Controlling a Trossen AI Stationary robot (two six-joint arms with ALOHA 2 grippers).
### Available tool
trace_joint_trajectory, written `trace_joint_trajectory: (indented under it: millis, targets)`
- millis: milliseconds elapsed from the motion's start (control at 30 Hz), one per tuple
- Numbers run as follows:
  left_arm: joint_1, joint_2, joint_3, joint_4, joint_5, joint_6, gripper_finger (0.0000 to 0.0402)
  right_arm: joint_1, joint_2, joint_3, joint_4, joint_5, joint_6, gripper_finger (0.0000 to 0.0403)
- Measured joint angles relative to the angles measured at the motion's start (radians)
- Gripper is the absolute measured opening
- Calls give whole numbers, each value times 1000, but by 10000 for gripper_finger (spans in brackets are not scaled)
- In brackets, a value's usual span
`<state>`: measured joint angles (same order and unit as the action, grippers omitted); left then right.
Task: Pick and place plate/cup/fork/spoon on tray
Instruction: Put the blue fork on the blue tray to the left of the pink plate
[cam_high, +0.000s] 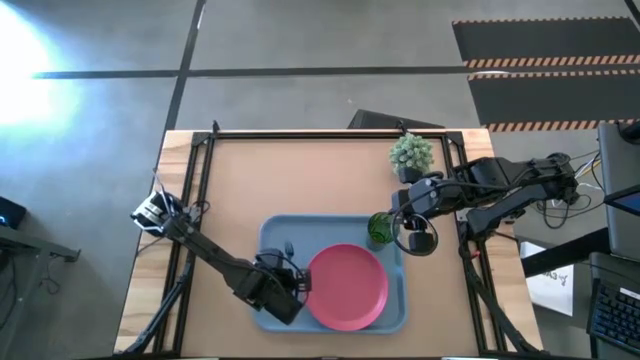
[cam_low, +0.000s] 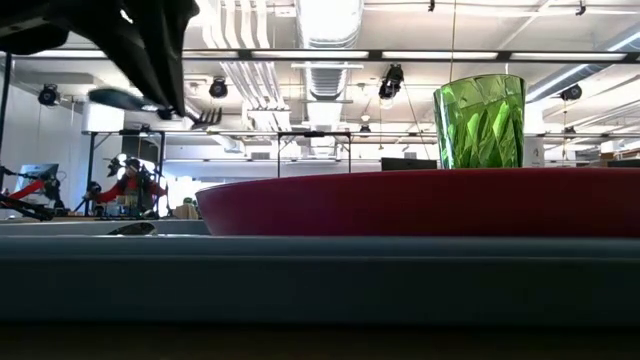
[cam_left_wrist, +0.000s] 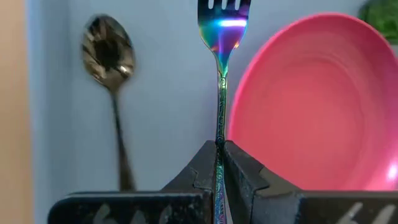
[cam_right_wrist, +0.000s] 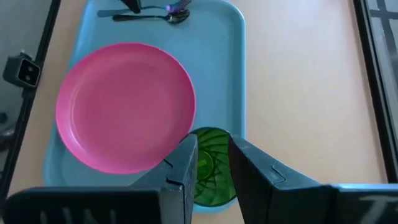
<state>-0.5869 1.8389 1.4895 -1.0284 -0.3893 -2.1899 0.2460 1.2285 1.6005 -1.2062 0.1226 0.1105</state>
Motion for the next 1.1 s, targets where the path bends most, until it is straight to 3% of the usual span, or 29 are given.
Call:
trace_joint_trajectory:
  millis: [1100]
  targets:
    - [-4, 78, -77, 138, 85, -29, 0, 0, 0, 0, 14, 1, 1, 79]
